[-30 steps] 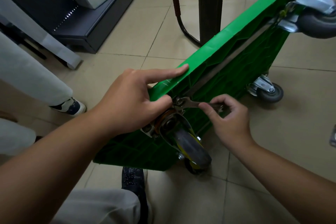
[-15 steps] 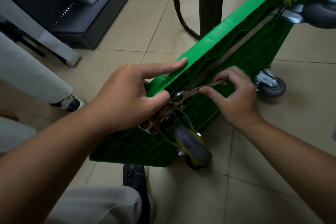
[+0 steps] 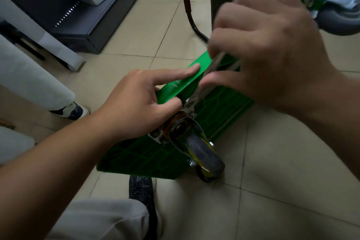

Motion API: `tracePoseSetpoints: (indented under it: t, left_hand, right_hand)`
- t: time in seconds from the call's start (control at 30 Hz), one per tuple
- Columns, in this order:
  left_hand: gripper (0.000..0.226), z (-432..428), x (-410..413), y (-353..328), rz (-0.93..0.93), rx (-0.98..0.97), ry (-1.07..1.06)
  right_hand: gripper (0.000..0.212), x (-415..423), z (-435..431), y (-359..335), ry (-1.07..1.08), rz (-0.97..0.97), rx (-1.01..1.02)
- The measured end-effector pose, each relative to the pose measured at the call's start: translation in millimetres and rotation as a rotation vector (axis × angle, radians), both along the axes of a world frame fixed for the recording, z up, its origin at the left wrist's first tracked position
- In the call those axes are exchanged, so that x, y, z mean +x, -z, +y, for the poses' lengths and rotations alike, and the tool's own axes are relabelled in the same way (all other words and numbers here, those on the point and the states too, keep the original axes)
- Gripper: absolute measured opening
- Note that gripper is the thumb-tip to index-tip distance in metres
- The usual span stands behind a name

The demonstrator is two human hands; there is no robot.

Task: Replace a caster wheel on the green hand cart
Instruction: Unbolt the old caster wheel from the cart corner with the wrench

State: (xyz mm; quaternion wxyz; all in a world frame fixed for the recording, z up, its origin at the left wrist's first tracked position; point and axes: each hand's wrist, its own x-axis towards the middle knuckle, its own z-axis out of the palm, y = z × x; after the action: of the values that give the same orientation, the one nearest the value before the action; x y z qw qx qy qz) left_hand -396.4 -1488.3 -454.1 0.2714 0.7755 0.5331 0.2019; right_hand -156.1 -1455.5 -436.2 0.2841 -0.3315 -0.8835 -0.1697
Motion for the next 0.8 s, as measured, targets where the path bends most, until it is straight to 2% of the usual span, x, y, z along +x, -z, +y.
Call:
tracePoseSetpoints:
  t: [0.07, 0.13, 0.27, 0.5, 0.57, 0.7, 0.8]
  left_hand:
    - [0.042, 0, -1, 1, -0.010, 0.010, -0.012]
    - [0.033, -1, -1, 2, -0.005, 0.022, -0.007]
    - [0.052, -2, 1, 4, -0.020, 0.026, -0.017]
    - [0.055, -4, 5, -4, -0.007, 0.041, -0.016]
    - [0.057, -3, 6, -4, -0.005, 0.010, -0.013]
    - [0.059, -4, 5, -4, 0.009, -0.003, -0.025]
    - [0.059, -5, 5, -4, 0.011, -0.021, -0.023]
  right_hand:
    - [0.019, -13, -10, -10, -0.080, -0.110, 0.124]
    - [0.015, -18, -15, -13, -0.101, -0.175, 0.158]
    - [0.038, -8, -5, -16, -0.080, -0.185, 0.047]
    - [0.047, 1, 8, 2, -0.233, -0.012, -0.101]
    - [0.049, 7, 11, 18, -0.219, 0.108, -0.243]
    - [0.042, 20, 4, 72, -0.084, 0.612, -0.647]
    - [0.036, 21, -7, 113, 0.039, 0.893, -0.721]
